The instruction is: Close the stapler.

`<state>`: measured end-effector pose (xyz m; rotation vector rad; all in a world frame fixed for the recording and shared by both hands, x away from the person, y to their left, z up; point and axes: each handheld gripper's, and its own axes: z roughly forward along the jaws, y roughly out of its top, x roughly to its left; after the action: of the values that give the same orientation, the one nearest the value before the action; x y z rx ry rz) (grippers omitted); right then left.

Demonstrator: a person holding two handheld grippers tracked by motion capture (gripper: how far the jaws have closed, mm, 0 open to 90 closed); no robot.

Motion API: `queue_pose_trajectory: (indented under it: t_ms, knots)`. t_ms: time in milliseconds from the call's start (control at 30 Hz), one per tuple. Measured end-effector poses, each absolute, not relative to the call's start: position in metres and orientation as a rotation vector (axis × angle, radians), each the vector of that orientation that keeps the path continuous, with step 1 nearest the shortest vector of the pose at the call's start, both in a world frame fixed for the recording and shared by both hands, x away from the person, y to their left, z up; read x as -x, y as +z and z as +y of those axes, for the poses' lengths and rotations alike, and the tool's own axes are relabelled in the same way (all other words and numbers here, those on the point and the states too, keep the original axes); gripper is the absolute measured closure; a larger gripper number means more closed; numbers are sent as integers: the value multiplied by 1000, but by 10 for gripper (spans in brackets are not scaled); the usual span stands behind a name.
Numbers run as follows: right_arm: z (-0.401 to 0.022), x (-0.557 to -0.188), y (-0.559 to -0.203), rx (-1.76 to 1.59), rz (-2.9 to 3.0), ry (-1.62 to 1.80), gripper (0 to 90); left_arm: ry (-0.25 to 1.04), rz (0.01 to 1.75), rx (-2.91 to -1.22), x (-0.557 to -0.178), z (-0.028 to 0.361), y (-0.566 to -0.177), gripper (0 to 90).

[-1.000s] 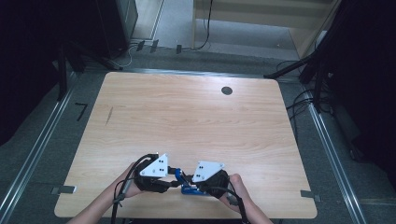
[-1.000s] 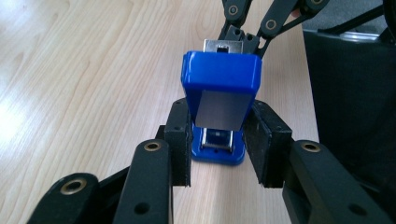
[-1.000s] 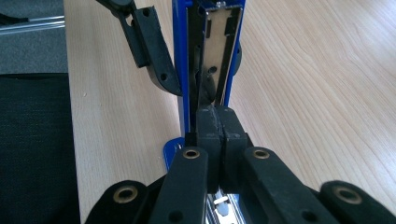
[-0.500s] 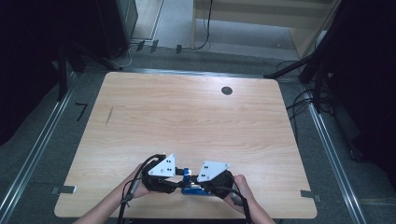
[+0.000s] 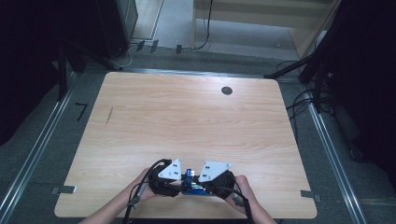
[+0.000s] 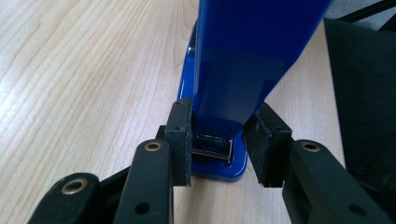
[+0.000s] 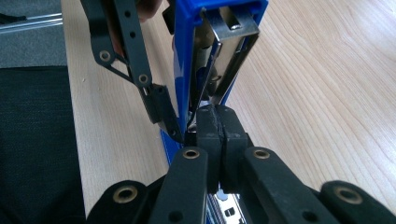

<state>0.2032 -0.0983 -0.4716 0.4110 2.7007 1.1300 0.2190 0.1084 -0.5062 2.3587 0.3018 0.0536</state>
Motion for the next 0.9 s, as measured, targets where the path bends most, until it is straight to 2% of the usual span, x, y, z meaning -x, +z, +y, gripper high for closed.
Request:
queue_pose_trajectory:
  t_ms: [900]
  knots:
    - [-138,-202,-435,-542,2606,1206,891,71,331,-2420,-218,97,-504,654]
